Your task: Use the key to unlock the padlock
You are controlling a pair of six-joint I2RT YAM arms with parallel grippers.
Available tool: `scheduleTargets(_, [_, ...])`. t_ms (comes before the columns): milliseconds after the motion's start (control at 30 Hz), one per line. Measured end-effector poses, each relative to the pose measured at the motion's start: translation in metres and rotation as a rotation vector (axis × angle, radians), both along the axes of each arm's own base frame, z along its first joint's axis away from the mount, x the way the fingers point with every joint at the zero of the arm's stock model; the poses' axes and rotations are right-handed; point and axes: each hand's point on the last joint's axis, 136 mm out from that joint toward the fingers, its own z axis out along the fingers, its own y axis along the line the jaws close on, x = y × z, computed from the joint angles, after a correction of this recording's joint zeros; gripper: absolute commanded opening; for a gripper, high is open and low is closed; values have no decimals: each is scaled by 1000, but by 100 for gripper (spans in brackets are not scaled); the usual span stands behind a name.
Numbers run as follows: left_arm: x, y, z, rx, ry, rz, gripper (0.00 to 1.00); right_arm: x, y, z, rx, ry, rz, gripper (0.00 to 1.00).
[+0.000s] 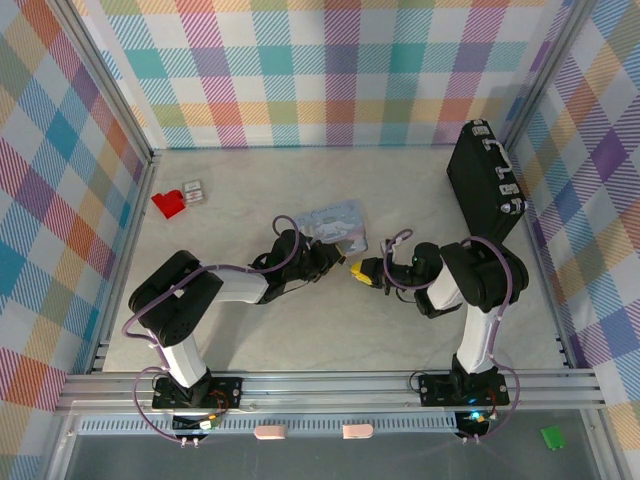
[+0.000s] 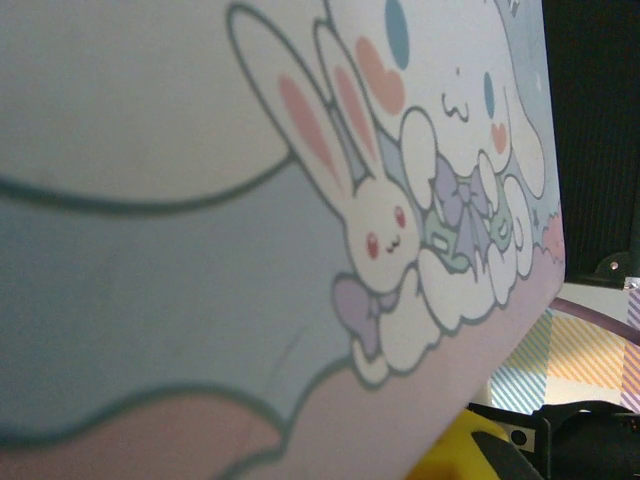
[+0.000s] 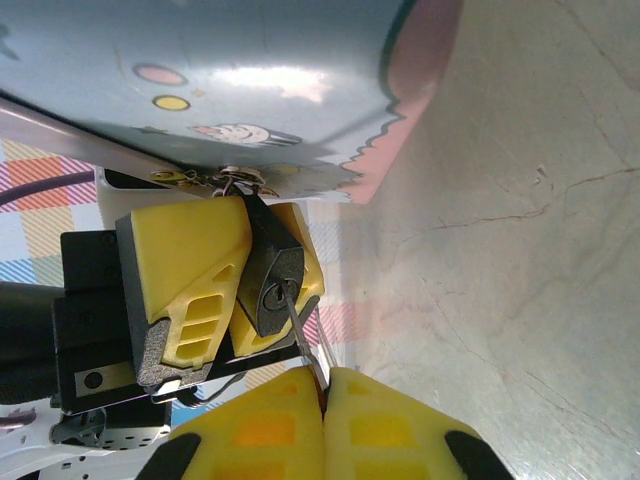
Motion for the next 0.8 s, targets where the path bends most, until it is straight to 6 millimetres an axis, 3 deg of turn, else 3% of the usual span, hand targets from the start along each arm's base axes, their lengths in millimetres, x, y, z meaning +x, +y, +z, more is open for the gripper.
scheduleTargets(800, [4, 1, 2, -3, -2, 23, 0, 8, 1, 1, 14, 23, -5, 0])
